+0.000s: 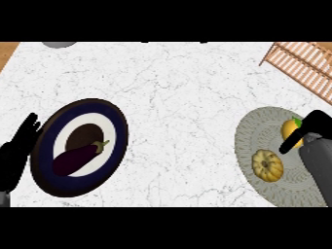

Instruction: Pick the lemon from the placemat and place it in the tiered shelf

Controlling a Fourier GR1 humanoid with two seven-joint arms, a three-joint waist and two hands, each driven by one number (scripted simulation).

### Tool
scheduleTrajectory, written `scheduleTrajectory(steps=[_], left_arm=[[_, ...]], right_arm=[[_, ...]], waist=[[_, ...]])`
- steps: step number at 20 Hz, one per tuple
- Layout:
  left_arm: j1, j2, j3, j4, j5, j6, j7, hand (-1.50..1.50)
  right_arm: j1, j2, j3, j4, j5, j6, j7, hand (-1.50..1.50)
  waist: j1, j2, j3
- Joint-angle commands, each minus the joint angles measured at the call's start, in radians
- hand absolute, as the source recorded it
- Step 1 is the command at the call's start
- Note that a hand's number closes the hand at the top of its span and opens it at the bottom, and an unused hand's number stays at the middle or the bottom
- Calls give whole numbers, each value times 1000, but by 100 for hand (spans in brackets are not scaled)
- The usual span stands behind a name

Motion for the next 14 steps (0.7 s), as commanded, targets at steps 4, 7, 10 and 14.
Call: scheduleTrajectory(steps=[4,7,10,14], left_arm=[[-65,20,60,78,-3,-52,-11,0],[-20,-16,38,8,-25,-31,21,0],[-4,-11,56,-27,-17,-44,34,0],[3,-39,37,6,-39,-33,-2,0]], right_arm=[[19,32,16,95,92,-79,-71,150],[-9,-13,18,38,121,2,-37,150],[44,19,51,-96,173,-35,23,150],[-62,10,38,-83,126,-47,-167,150]], waist=[[-2,7,5],[-2,5,5],[-4,4,5],[8,7,6]])
